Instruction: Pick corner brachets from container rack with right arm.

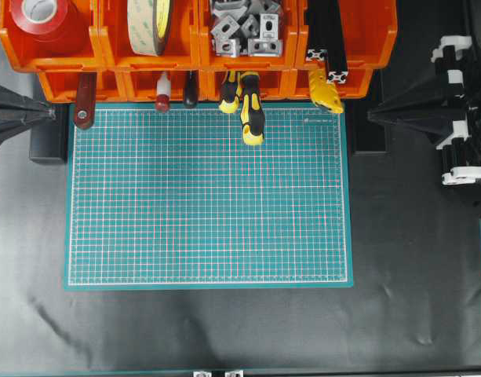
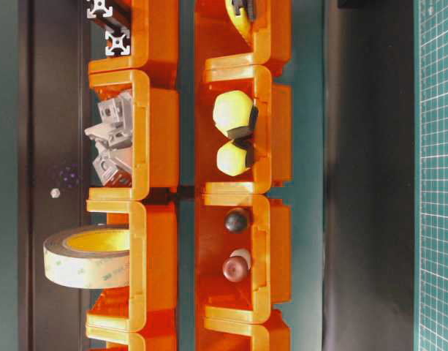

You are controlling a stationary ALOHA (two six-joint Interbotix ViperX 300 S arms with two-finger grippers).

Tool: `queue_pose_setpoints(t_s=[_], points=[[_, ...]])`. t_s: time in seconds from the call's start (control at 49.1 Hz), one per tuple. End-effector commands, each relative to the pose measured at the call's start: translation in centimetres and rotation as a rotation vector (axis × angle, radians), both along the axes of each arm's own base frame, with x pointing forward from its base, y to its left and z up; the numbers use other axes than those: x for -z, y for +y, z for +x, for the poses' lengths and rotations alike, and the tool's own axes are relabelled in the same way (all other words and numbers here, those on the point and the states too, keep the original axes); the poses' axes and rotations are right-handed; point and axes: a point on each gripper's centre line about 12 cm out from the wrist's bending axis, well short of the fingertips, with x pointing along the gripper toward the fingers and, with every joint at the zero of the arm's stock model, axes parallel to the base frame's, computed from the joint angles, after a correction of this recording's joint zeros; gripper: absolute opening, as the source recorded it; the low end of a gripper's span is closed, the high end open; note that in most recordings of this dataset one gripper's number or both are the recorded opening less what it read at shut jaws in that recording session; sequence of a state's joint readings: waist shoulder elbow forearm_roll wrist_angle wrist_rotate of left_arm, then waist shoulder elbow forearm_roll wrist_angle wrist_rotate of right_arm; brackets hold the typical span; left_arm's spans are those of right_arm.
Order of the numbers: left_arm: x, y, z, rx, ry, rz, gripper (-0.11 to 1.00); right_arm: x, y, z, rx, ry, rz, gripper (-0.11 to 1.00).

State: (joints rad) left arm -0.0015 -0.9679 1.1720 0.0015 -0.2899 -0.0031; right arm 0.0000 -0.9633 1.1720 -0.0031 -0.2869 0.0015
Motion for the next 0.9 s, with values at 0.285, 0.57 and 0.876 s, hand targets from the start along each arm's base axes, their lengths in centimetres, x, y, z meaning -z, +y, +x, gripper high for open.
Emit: queue_pose_setpoints(t_s=[0.285,0.57,0.876], points=[[-4.6,-0.1,-0.8,0.003,0.078,0.009,0.0,-5.6,0.4,-0.5,-0.014,0.047,0.051,0.01],[-5.1,0.0,-1.8,-0.002,0.166,0.005,0.0,-11.2,0.4,-1.5,-0.013,0.22,0.053,0.01],[-4.6,0.0,-1.8,-0.002,0.207,-0.02,0.0,-19.1,0.3,-2.0,-0.003,0.412,0.051,0.01]])
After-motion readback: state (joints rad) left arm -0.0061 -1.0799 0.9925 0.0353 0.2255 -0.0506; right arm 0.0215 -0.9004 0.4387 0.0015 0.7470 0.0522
